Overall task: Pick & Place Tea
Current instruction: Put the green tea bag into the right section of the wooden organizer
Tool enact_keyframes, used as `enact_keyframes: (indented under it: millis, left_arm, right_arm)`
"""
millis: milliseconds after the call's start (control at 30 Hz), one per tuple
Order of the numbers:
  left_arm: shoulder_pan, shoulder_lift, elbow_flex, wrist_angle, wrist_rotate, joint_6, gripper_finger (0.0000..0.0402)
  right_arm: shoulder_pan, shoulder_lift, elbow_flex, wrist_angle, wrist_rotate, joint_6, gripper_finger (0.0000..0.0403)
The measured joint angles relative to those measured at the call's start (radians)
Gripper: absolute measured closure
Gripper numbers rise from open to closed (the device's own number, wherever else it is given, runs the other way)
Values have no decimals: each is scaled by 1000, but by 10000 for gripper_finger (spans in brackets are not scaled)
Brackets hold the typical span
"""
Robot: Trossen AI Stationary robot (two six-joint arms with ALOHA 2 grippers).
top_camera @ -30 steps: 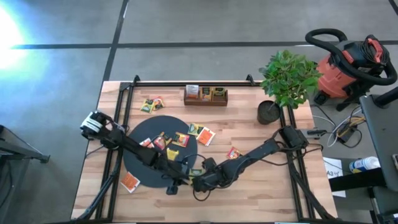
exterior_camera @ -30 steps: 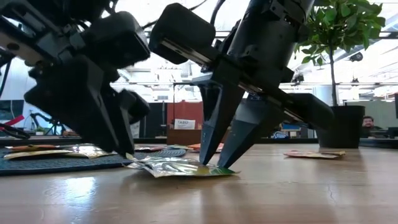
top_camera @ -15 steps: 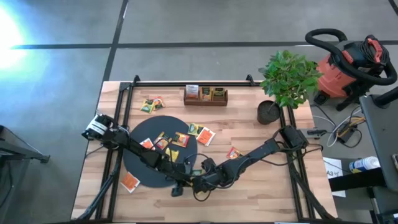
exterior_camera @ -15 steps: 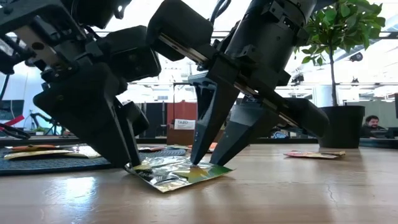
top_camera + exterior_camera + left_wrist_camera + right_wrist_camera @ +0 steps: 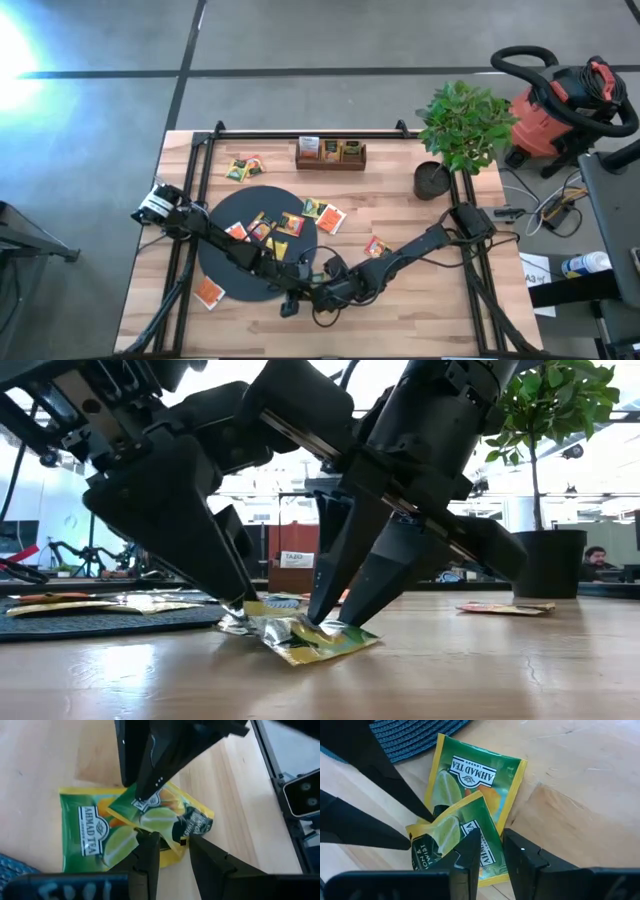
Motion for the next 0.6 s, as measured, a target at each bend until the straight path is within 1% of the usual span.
enact_keyframes:
  millis: [333,433,500,600]
  left_arm:
    - [0,-14,43,1,-14,11,300]
    - [0,-19,48,-35,-14,18,300]
    - [0,-19,45,-62,-14,19,300]
    - [0,-19,34,-68,-14,20,300]
  right_arm:
    - [4,-22,-1,-22,14,-57,321]
    - [4,-44,-1,-62,30,-74,321]
    - [5,-65,-1,-105,32,-72,321]
    - [14,-97,-5,-124,19,-34,321]
